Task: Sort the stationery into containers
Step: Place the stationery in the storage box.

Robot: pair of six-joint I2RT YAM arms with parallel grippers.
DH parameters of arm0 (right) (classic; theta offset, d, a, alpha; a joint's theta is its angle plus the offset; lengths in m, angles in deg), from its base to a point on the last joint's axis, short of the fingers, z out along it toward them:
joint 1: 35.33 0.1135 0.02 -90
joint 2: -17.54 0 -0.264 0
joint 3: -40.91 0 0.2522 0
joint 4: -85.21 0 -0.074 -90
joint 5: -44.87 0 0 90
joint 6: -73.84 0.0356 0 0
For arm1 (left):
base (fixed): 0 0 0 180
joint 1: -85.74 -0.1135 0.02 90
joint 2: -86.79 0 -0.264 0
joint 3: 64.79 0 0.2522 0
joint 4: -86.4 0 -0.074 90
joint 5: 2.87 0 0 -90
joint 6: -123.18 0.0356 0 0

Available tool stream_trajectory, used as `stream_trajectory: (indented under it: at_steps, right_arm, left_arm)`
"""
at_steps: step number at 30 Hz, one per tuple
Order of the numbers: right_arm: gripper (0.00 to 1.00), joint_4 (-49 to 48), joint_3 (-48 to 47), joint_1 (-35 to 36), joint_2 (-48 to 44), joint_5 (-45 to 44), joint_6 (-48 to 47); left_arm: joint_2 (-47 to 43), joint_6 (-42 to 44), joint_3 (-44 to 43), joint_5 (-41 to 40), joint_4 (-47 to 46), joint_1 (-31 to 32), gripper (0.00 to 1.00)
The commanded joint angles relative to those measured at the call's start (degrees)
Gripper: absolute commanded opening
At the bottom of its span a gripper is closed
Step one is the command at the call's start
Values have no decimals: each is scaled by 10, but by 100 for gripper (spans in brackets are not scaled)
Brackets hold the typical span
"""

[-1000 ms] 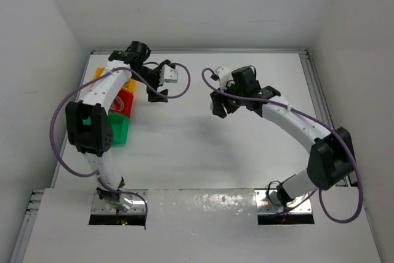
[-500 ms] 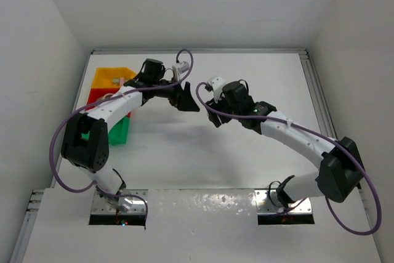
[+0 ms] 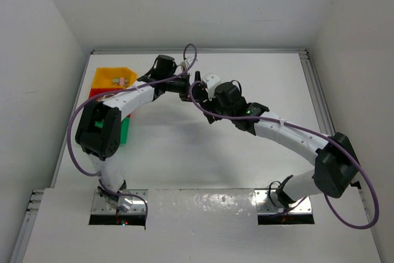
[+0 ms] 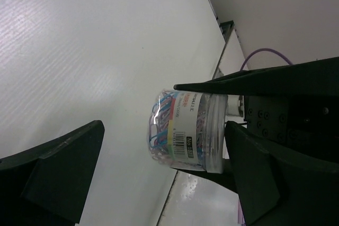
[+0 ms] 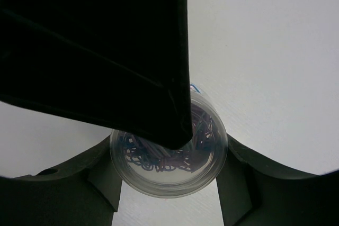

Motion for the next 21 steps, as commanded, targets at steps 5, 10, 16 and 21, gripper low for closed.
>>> stream_trajectory:
  at_steps: [5, 10, 16, 21]
  right_arm:
    - [11, -38, -26, 2, -5, 14, 9]
    - [11, -36, -23, 1, -7, 40, 0]
    - [10, -37, -37, 2, 8, 7, 4]
    - [10, -53, -41, 2, 9, -32, 7]
  left_arm:
    - [8, 24, -40, 7, 24, -1, 92]
    - [7, 88, -63, 47, 59, -2, 88]
    - [7, 118, -56, 73, 91, 7, 82]
    - [7, 131, -49, 79, 114, 6, 83]
